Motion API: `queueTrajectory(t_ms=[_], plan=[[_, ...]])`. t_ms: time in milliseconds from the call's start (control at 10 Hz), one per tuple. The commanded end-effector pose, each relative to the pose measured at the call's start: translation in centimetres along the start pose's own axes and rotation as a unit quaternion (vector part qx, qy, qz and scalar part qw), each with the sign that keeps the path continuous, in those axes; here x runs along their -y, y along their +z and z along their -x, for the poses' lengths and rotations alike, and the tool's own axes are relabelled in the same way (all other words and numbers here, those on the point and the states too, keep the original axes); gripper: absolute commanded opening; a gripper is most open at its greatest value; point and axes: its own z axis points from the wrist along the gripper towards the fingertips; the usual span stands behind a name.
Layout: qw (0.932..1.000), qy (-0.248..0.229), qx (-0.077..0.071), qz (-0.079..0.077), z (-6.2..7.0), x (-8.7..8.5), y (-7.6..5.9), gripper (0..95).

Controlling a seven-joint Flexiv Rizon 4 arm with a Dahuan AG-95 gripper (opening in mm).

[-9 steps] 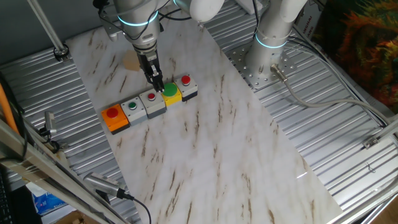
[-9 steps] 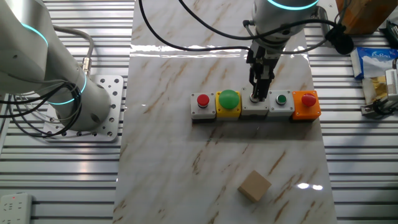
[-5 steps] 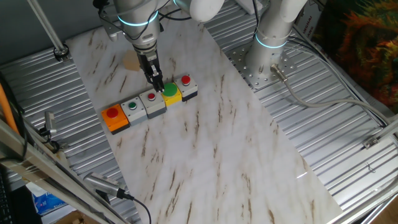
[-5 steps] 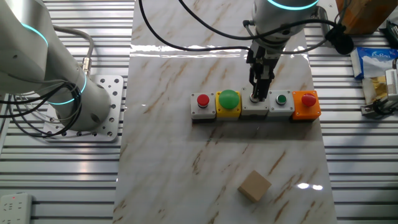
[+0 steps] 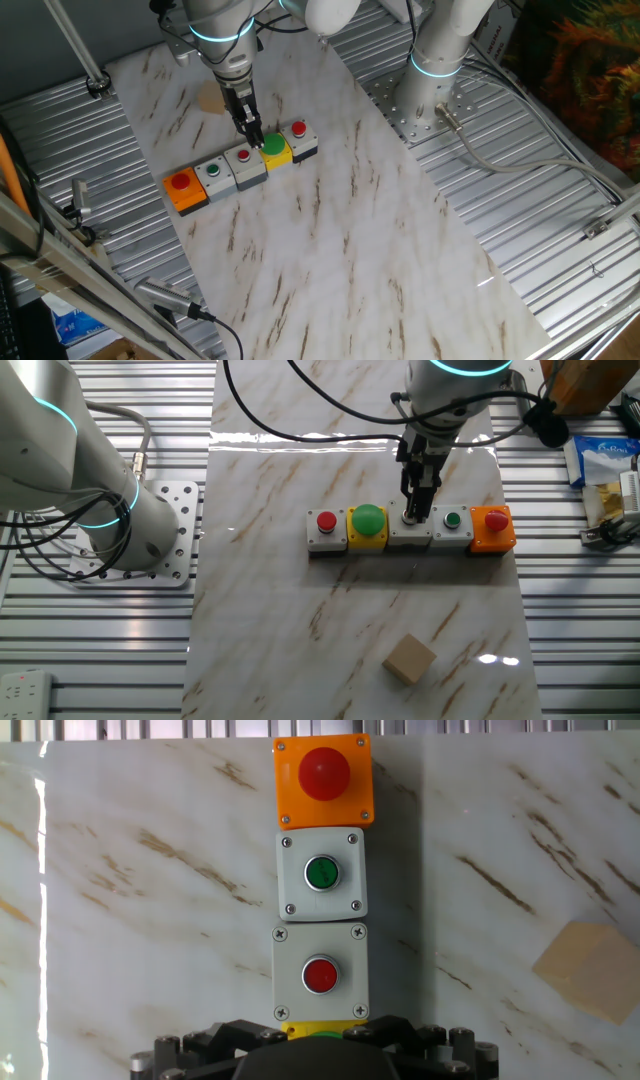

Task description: Pick up the small block on the left and move it to the right

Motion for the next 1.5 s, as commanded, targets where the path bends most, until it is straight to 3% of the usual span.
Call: queueTrajectory(t_ms=[100,200,1000,1500], plan=[[0.996,-0.075,0.015,-0.046,-0.01,0.0,0.0,0.0],[0.9974,-0.066,0.014,-0.023,-0.03,-0.03,-0.12,0.0],[0.9975,-0.061,0.007,-0.037,-0.04,-0.04,-0.14,0.0],[0.998,-0.051,0.01,-0.034,-0.07,-0.07,-0.29,0.0]])
